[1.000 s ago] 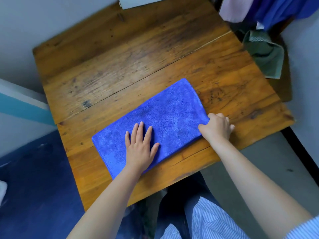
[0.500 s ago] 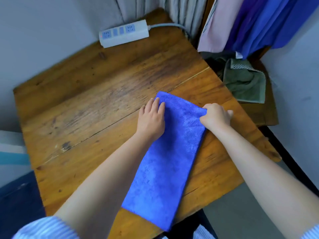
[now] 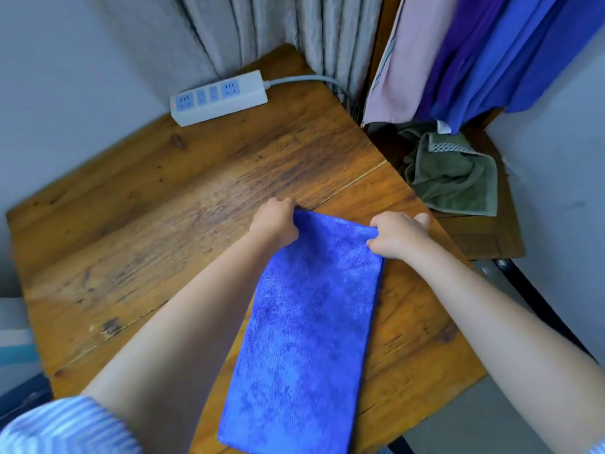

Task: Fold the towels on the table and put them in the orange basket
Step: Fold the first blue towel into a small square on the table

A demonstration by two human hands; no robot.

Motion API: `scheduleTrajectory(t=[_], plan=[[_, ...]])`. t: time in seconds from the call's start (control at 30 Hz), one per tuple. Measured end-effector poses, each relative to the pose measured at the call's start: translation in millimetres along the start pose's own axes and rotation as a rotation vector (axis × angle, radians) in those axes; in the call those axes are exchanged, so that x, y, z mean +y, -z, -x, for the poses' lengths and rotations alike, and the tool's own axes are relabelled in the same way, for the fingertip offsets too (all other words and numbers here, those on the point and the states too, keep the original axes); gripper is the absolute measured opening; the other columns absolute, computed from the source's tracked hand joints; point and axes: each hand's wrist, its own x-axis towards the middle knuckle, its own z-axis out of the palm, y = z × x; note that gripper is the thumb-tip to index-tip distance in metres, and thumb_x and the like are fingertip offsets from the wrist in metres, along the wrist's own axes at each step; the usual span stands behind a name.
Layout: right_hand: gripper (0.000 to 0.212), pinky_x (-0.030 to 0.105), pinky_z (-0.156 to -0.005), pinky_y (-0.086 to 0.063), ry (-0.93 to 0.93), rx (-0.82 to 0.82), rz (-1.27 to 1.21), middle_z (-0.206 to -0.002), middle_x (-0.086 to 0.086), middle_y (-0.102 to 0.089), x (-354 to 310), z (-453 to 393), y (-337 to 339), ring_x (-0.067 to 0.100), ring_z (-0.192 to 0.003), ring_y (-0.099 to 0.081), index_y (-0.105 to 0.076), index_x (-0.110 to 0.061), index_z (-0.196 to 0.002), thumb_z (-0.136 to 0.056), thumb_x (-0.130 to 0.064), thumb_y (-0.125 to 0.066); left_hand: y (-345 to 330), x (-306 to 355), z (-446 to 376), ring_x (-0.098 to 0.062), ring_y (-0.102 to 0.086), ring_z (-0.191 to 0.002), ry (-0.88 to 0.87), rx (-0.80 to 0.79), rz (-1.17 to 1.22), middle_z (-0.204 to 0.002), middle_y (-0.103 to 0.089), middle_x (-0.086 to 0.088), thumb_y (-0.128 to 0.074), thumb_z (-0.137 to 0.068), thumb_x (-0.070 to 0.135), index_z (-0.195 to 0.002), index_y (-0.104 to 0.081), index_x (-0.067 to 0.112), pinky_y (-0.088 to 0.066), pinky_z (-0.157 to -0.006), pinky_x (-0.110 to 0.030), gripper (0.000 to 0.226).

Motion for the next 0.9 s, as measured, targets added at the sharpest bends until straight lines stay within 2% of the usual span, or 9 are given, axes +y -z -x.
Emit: scheduleTrajectory(t=[0.07, 0.27, 0.37, 0.47, 0.57, 0.7, 0.73, 0.8, 0.9], plan=[[0.008, 0.035, -0.077, -0.019, 0.007, 0.025, 0.039, -0.069, -0.005, -0.046, -1.5, 2.3, 2.5, 0.023, -0.084, -0.045, -0.056, -0.02, -0.08, -0.086, -0.02, -0.05, 5.0, 0.8, -0.5, -0.032, -0.053, -0.106, 0.001, 0.003, 0.054, -0.117, -0.057, -0.015, -0.042, -0.077, -0.003, -0.125, -0.05, 0.012, -0.039, -0.067, -0.028, 0.05], [0.015, 0.034, -0.079, -0.022, 0.087, 0.2, 0.059, -0.092, -0.001, -0.059, -5.3, 24.3, 6.5, 0.022, -0.1, -0.049, -0.062, -0.021, -0.093, -0.084, -0.013, -0.053, 13.5, -11.9, 17.2, -0.03, -0.053, -0.104, -0.135, 0.102, 0.13, -0.111, -0.061, -0.014, -0.049, -0.077, -0.004, -0.106, -0.064, 0.01, -0.036, -0.071, -0.024, 0.035], [0.015, 0.032, -0.08, -0.021, 0.16, 0.319, -0.006, -0.088, -0.002, -0.051, -1.9, 52.5, 2.8, 0.023, -0.102, -0.049, -0.062, -0.019, -0.094, -0.082, -0.011, -0.057, 18.1, -28.2, 44.2, -0.027, -0.052, -0.097, -0.253, 0.187, 0.185, -0.092, -0.058, -0.011, -0.057, -0.075, -0.004, -0.093, -0.063, 0.002, -0.023, -0.061, -0.02, 0.02], [0.011, 0.028, -0.074, -0.015, 0.241, 0.354, -0.093, -0.083, -0.004, -0.047, -4.4, 92.6, -5.7, 0.025, -0.097, -0.05, -0.061, -0.017, -0.087, -0.078, -0.01, -0.061, 16.4, -50.1, 84.6, -0.024, -0.051, -0.088, -0.372, 0.212, 0.225, -0.081, -0.053, -0.007, -0.062, -0.071, -0.008, -0.081, -0.062, -0.003, -0.026, -0.061, -0.023, 0.011], [0.012, 0.027, -0.073, -0.025, 0.315, 0.372, -0.136, -0.084, 0.005, -0.057, -5.0, 125.5, -15.9, 0.027, -0.094, -0.049, -0.063, -0.01, -0.089, -0.077, -0.007, -0.063, 7.0, -65.7, 114.2, -0.027, -0.054, -0.085, -0.46, 0.198, 0.178, -0.088, -0.063, -0.019, -0.062, -0.069, -0.01, -0.078, -0.06, -0.007, -0.03, -0.064, -0.026, 0.01], [0.02, 0.036, -0.078, -0.039, 0.391, 0.4, -0.023, -0.092, 0.016, -0.062, -16.7, 176.0, -56.9, 0.033, -0.094, -0.049, -0.065, -0.001, -0.098, -0.079, -0.002, -0.059, -17.3, -89.2, 159.9, -0.029, -0.054, -0.084, -0.521, 0.245, 0.123, -0.085, -0.062, -0.02, -0.055, -0.066, -0.015, -0.077, -0.059, -0.007, -0.038, -0.064, -0.031, 0.014], [0.019, 0.038, -0.077, -0.042, 0.408, 0.44, 0.007, -0.087, 0.018, -0.062, -19.3, 184.6, -64.3, 0.036, -0.091, -0.05, -0.067, 0.002, -0.094, -0.076, 0.001, -0.06, -22.0, -92.3, 167.1, -0.029, -0.054, -0.084, -0.522, 0.25, 0.105, -0.086, -0.061, -0.021, -0.053, -0.066, -0.016, -0.077, -0.058, -0.007, -0.035, -0.063, -0.031, 0.015], [0.015, 0.039, -0.064, -0.048, 0.441, 0.555, 0.029, -0.07, 0.02, -0.06, -21.9, 203.6, -80.9, 0.039, -0.074, -0.056, -0.068, 0.005, -0.074, -0.06, 0.01, -0.068, -32.4, -101.4, 183.0, -0.031, -0.052, -0.083, -0.538, 0.266, 0.046, -0.084, -0.06, -0.021, -0.051, -0.064, -0.016, -0.077, -0.057, -0.008, -0.026, -0.06, -0.028, 0.016], [0.023, 0.035, -0.057, -0.047, 0.466, 0.639, 0.066, -0.06, 0.014, -0.058, -31.5, 234.4, -112.9, 0.034, -0.061, -0.059, -0.064, 0.001, -0.057, -0.039, 0.011, -0.075, -51.5, -119.3, 213.6, -0.033, -0.052, -0.079, -0.602, 0.277, -0.025, -0.078, -0.059, -0.022, -0.052, -0.063, -0.016, -0.072, -0.056, -0.007, -0.035, -0.06, -0.032, 0.014]])
